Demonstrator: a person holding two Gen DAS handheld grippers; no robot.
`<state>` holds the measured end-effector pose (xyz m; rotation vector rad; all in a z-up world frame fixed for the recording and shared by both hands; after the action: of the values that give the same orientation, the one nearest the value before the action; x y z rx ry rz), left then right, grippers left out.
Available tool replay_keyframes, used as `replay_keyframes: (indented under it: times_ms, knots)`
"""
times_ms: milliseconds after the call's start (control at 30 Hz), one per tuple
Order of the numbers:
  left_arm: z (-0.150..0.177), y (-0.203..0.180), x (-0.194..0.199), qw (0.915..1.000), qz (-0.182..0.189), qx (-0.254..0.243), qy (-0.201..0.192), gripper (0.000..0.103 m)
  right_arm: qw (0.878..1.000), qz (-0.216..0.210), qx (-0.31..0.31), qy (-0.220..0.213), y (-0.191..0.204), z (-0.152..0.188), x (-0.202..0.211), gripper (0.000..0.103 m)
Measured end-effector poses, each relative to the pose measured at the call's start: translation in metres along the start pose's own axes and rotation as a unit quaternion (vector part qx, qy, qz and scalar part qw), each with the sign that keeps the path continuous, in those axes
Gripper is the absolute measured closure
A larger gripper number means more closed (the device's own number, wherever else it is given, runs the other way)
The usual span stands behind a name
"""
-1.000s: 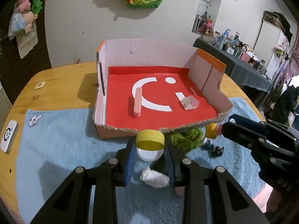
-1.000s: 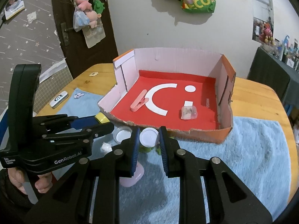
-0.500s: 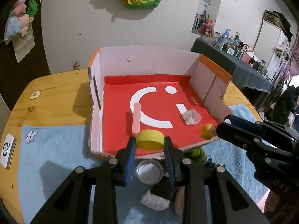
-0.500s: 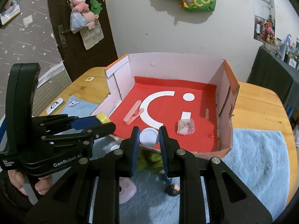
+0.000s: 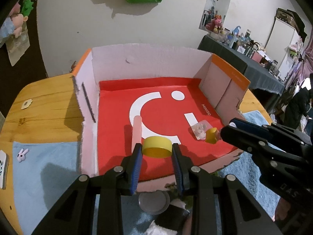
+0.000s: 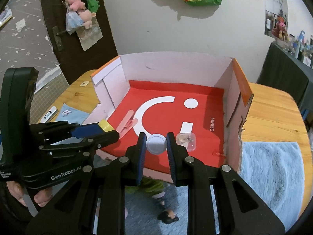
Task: Organize objects
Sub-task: 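Lift and carry the doll and yellow tape roll into the cardboard box, then lower the doll beside the clear box with the right tool while the left tool holds the tape roll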
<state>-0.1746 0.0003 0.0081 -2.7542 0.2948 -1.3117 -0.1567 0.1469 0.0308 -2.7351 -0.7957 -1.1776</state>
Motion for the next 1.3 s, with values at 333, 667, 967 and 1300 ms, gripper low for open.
replay_keyframes:
  times_ms: [333, 667, 967, 1300]
  knots:
    - [0.003, -0.001, -0.023, 0.9995, 0.013, -0.003, 0.027, 0.071, 1.000, 0.005, -0.007, 0.021, -0.008, 0.004, -0.018, 0.083]
    - [0.011, 0.000, -0.035, 0.9987, 0.009, -0.006, 0.050, 0.071, 0.999, 0.010, -0.011, 0.046, -0.011, 0.013, -0.027, 0.083]
    - [0.011, -0.001, -0.035, 0.9985, 0.004, -0.009, 0.053, 0.071, 0.998, 0.015, -0.014, 0.063, -0.015, 0.021, -0.027, 0.083]
    - [0.008, 0.002, -0.046, 0.9982, 0.003, -0.002, 0.059, 0.071, 0.997, 0.022, -0.004, 0.078, -0.013, 0.022, -0.034, 0.083]
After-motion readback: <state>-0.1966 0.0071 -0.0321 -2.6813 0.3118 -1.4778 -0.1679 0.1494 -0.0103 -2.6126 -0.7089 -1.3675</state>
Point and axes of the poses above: each gripper's, at about its wrist camera, not at the fingertips, and x roughly against the way its jaws point, y to its left, z to its underside, the point moved 2 cm from there along -x, roughly the way its jaws point
